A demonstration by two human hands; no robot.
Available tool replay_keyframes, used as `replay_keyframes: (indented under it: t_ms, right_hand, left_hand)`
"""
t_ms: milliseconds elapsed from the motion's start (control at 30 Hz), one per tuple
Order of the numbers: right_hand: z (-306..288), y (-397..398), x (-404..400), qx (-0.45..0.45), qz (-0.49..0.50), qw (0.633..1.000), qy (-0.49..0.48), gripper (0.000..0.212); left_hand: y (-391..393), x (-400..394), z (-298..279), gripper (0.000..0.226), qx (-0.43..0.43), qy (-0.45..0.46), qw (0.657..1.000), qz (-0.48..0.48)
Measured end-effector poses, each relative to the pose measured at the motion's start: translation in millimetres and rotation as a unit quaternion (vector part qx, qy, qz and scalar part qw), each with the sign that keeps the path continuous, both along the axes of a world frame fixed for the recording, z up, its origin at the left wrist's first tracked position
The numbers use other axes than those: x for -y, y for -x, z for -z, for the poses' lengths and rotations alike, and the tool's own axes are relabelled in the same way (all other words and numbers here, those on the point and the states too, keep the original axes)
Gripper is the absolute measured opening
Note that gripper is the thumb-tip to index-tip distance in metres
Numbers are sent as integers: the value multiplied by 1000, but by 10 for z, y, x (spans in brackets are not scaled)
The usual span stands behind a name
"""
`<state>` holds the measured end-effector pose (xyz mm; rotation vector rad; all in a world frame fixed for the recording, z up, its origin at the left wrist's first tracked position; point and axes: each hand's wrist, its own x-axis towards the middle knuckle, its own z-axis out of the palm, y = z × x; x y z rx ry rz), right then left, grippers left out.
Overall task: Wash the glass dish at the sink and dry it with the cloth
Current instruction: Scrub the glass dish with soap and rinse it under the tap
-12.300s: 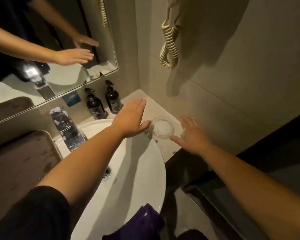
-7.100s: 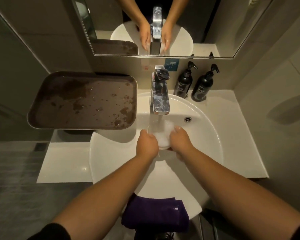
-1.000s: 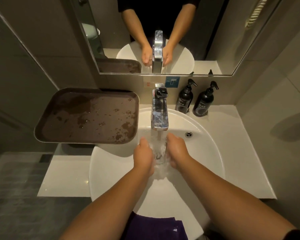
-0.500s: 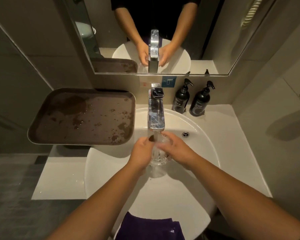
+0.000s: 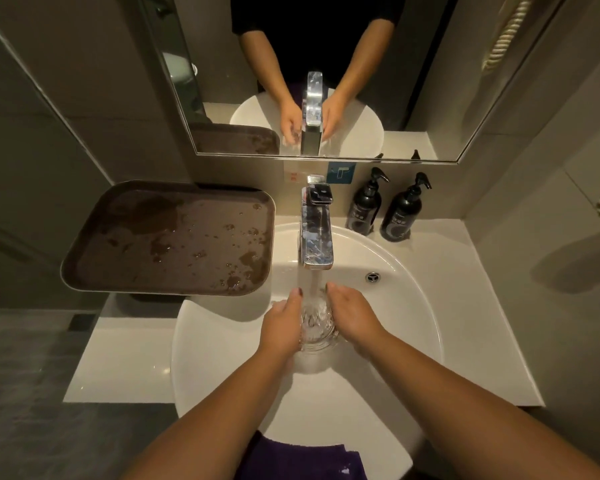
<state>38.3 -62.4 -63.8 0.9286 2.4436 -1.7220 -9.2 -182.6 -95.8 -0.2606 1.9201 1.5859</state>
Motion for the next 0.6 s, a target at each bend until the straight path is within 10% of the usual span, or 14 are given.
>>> replay_keyframes:
  t_ms: [300,467,600]
  right_hand:
    - [-1283,511,-459,-210,-86,922,-313,38]
    - [-1452,852,-459,-98,-300,817,-483,57]
    - [-1473,914,-438,-62,-314,801,-505,55]
  left_hand:
    - [16,100,-78,51,85,-20,991,-96]
    - [37,39,-36,66,124,-58,986,-92]
    - [63,10,-84,61,109,-46,989,-86]
